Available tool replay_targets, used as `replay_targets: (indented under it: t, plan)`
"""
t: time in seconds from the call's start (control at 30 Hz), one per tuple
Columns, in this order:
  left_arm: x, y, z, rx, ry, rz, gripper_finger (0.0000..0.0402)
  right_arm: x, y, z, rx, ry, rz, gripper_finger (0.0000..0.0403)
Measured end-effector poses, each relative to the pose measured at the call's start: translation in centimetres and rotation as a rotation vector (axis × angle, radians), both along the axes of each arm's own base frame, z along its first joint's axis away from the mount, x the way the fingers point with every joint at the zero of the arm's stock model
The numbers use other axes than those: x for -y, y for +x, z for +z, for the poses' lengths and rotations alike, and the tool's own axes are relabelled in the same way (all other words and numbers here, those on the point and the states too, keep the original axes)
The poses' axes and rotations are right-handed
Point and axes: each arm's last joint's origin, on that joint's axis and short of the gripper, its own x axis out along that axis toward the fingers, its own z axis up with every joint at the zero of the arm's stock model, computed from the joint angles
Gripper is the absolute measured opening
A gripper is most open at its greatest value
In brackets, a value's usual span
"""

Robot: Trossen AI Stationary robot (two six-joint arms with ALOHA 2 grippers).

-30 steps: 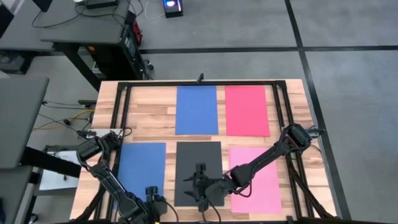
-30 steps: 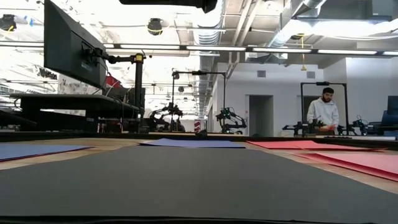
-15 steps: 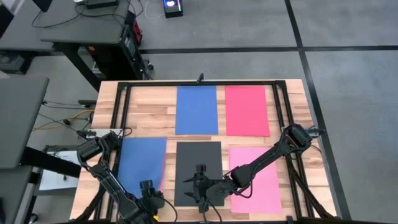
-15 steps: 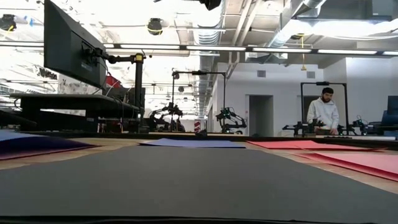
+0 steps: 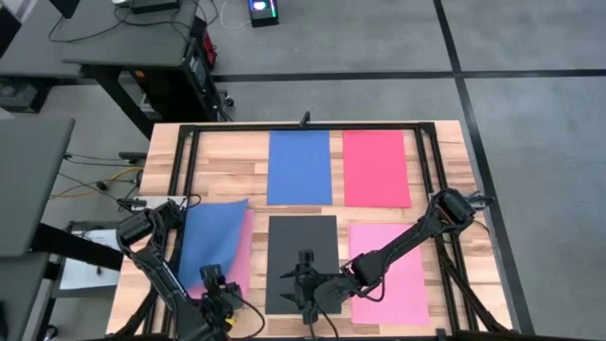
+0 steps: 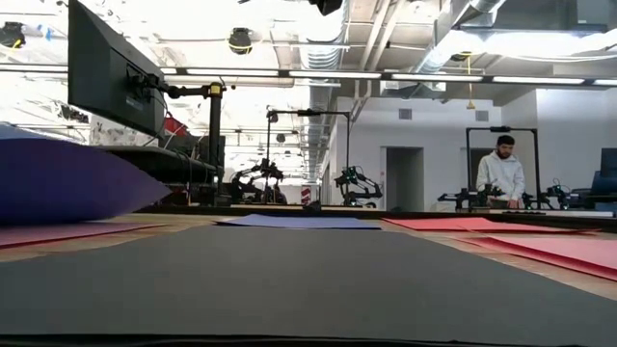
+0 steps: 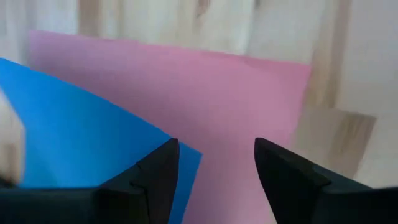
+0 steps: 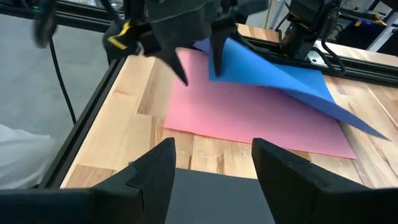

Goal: Organize paper
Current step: Stack the blue paper on top of the blue paper

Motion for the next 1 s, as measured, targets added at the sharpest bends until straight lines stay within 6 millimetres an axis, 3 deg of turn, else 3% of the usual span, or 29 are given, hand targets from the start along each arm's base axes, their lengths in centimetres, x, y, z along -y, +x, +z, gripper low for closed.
replay_targets:
  t: [0.23, 0.47, 0.6, 0.8, 1.0]
  plan:
    - [-0.5, -1.0, 0.4, -0.042, 0.090, 0.024, 0.0190, 0.6, 1.1, -0.5, 0.051, -0.013, -0.005, 0.0201]
    - [-0.6, -1.3, 0.5, -0.041, 0.107, 0.038, 0.0190, 3.7, 6.3, -6.2, 0.038, -0.150, -0.056, 0.0211]
    - [-0.5, -1.7, 0.6, -0.039, 0.122, 0.039, 0.0190, 5.2, 9.3, -6.0, 0.071, -0.150, -0.105, 0.0222]
    - [-0.2, -2.4, 0.6, -0.030, 0.132, 0.042, 0.0190, 7.0, 11.8, -4.6, 0.104, -0.290, -0.101, 0.0234]
    - [0.0, -2.9, 0.6, -0.018, 0.134, 0.057, 0.0190, 9.4, 13.5, -5.9, 0.026, -0.402, -0.105, 0.0242]
